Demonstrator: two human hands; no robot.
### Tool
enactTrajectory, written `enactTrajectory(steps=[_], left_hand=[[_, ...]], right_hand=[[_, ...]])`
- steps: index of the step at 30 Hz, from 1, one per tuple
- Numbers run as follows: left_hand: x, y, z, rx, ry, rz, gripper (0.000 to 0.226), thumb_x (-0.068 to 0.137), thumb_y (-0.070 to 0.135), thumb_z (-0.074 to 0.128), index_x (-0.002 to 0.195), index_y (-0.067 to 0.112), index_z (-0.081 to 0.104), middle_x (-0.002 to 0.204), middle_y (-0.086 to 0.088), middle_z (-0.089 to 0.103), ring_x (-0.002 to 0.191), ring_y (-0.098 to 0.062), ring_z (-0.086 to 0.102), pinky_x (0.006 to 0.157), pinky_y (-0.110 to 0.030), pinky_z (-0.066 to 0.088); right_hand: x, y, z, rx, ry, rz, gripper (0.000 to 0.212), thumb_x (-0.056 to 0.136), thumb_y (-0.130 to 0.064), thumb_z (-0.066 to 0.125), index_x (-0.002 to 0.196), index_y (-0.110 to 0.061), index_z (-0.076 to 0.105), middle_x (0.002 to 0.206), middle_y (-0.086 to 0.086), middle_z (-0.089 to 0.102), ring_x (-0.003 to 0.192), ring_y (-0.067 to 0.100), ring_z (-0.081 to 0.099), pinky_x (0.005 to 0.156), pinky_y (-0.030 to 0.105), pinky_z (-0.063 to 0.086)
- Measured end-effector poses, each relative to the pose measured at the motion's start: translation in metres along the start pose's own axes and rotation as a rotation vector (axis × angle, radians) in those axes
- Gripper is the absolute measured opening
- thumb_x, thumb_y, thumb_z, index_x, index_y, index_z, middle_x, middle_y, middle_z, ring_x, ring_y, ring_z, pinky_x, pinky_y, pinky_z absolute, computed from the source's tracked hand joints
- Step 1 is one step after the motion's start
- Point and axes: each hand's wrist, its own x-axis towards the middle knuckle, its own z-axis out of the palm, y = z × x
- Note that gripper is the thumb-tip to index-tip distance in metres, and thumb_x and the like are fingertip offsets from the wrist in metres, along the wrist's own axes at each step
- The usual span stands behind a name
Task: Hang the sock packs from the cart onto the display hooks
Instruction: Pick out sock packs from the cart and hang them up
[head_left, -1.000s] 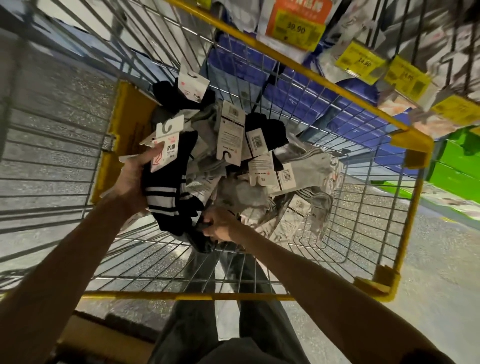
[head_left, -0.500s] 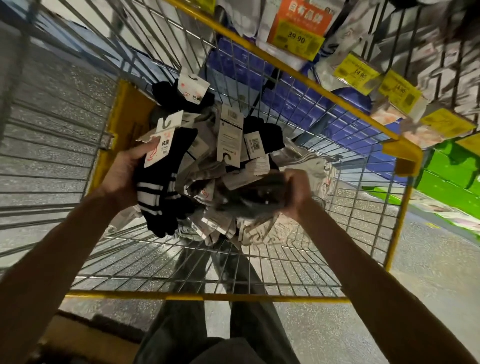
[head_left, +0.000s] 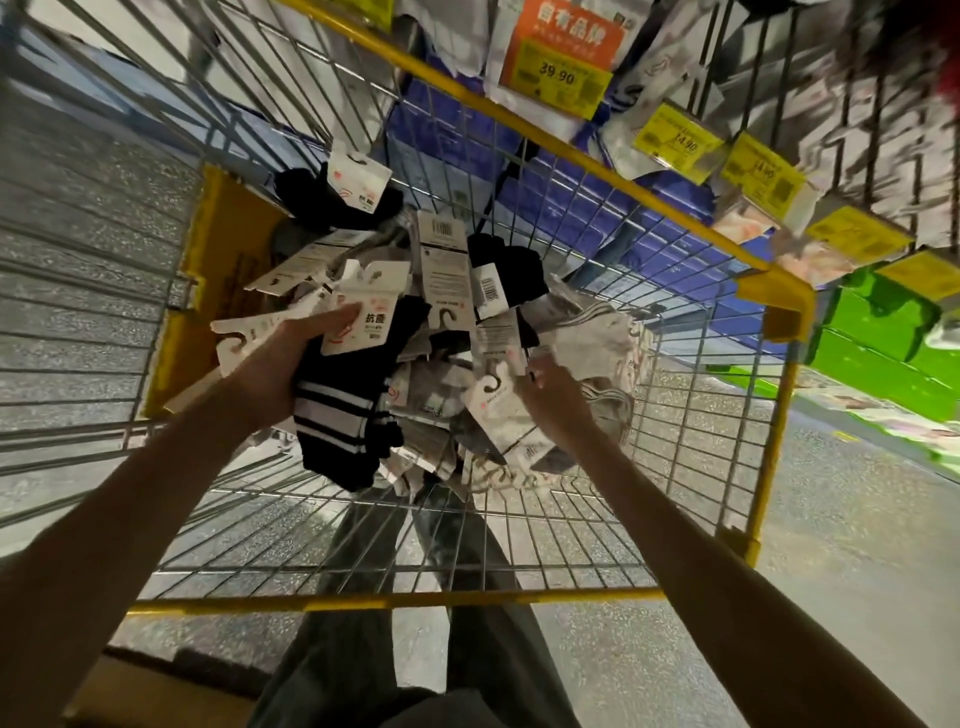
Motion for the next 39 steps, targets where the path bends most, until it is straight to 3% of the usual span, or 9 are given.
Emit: enactTrajectory(steps=[3,7,11,16,20,25,28,34,39], left_hand=[[0.006,-0.007,0.003,0.019,0.007,0.008,0.028,0.087,0.039,0.063,0.082,0.014,0.075,0.081,-0.005,0.072,0.066,-0.019,0.068,0.058,-0.023,0.055],[0.008,-0.013,0.011,0.007,0.055,0.057,0.026,0.086,0.036,0.064,0.092,0.013,0.075,0.088,-0.006,0.074,0.07,-0.019,0.071,0.059,-0.025,0.058],[0.008,-0.019,0.018,0.072,0.148,0.181,0.042,0.083,0.025,0.07,0.122,0.009,0.066,0.114,-0.01,0.072,0.098,-0.027,0.071,0.076,-0.033,0.057],[-0.014,-0.013,0.031,0.174,0.206,0.275,0.025,0.086,0.014,0.07,0.111,0.017,0.071,0.108,-0.003,0.075,0.098,-0.02,0.072,0.086,-0.036,0.054],[-0.041,0.011,0.055,0.235,0.211,0.345,0.017,0.089,0.012,0.068,0.103,0.021,0.071,0.099,0.003,0.077,0.089,-0.011,0.073,0.084,-0.03,0.055],[-0.092,0.07,0.117,0.296,0.183,0.503,0.008,0.092,0.007,0.063,0.087,0.008,0.069,0.086,0.003,0.077,0.082,-0.007,0.068,0.082,-0.024,0.052],[-0.127,0.108,0.158,0.332,0.149,0.593,0.019,0.09,0.0,0.064,0.074,0.006,0.071,0.085,-0.015,0.074,0.071,-0.01,0.068,0.073,-0.024,0.051],[-0.218,0.159,0.215,0.426,0.105,0.783,0.027,0.087,0.016,0.074,0.111,0.007,0.065,0.113,-0.001,0.067,0.106,-0.013,0.062,0.099,-0.028,0.048],[-0.282,0.189,0.26,0.509,0.067,0.949,0.02,0.093,0.004,0.063,0.112,0.009,0.064,0.095,0.017,0.07,0.086,0.002,0.064,0.096,-0.032,0.046]], right_hand=[[-0.001,-0.004,0.025,-0.276,-0.221,-0.109,0.083,0.081,-0.052,0.069,0.147,-0.022,0.03,0.146,0.015,0.036,0.132,0.032,0.038,0.105,0.044,0.037],[0.0,-0.005,0.048,-0.445,-0.221,-0.064,0.119,0.06,-0.063,0.081,0.15,-0.027,0.012,0.152,0.022,0.019,0.138,0.043,0.025,0.113,0.059,0.022],[-0.008,-0.004,0.054,-0.346,-0.11,-0.08,0.111,0.057,-0.049,0.086,0.142,-0.028,0.018,0.141,0.017,0.03,0.128,0.041,0.034,0.103,0.062,0.036],[-0.019,-0.013,0.019,0.025,-0.063,-0.135,0.093,0.057,-0.059,0.071,0.129,-0.019,0.028,0.115,0.006,0.048,0.105,0.029,0.051,0.084,0.045,0.049],[-0.043,-0.049,-0.052,0.783,-0.226,-0.271,0.043,0.087,0.004,0.061,0.122,-0.012,0.043,0.1,0.015,0.057,0.091,0.016,0.064,0.08,0.029,0.055],[-0.075,-0.12,-0.144,0.983,-0.236,-0.17,0.01,0.082,-0.022,0.058,0.082,-0.012,0.056,0.067,-0.007,0.06,0.063,0.005,0.057,0.071,0.021,0.043],[-0.11,-0.157,-0.197,1.161,-0.283,-0.169,0.017,0.083,-0.025,0.058,0.077,-0.01,0.056,0.055,-0.005,0.058,0.05,0.01,0.058,0.06,0.026,0.048],[-0.173,-0.206,-0.294,1.499,-0.29,-0.255,0.046,0.092,-0.042,0.047,0.097,-0.004,0.073,0.088,0.015,0.071,0.078,0.029,0.067,0.078,0.036,0.053],[-0.222,-0.239,-0.351,1.526,-0.417,-0.384,0.065,0.084,-0.057,0.052,0.119,-0.004,0.064,0.106,0.018,0.069,0.091,0.033,0.065,0.086,0.041,0.054]])
